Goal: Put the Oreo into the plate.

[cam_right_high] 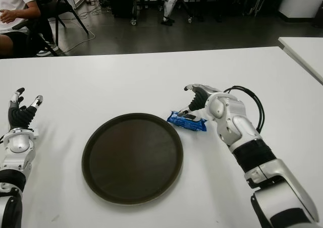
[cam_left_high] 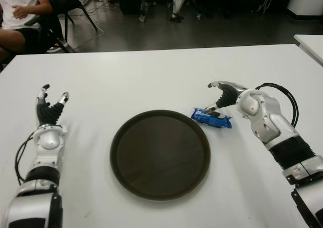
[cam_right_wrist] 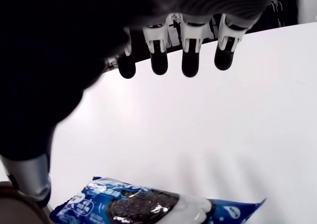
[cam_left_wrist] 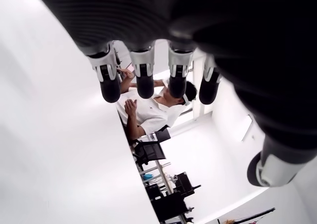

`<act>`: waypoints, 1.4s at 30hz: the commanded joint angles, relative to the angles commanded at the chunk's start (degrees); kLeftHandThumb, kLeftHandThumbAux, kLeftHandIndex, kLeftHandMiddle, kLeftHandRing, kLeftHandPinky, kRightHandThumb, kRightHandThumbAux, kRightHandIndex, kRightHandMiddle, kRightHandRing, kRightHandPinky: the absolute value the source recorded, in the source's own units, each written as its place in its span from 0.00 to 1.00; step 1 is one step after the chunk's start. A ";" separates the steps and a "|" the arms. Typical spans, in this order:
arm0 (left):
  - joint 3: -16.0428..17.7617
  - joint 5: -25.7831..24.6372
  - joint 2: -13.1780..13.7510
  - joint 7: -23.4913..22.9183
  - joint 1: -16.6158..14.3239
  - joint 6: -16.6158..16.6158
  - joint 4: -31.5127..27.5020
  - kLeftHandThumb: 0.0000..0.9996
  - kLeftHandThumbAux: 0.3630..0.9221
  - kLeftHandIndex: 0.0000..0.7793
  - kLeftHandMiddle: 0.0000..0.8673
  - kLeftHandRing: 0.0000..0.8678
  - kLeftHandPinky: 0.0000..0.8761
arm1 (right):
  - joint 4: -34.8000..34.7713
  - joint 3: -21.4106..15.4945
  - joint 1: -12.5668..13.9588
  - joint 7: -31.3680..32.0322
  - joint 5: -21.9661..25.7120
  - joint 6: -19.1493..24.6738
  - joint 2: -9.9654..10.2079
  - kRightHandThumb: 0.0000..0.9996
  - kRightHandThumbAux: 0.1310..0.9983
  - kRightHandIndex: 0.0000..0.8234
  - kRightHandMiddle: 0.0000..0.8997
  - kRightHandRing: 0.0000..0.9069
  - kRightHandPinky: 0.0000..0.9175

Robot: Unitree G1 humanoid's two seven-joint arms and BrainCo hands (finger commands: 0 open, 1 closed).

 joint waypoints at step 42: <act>-0.50 0.67 0.60 -0.59 0.67 0.07 -1.44 0.00 0.40 0.00 0.00 0.00 0.00 | 10.41 3.68 -3.18 0.50 -2.47 -0.96 2.06 0.00 0.61 0.09 0.14 0.11 0.07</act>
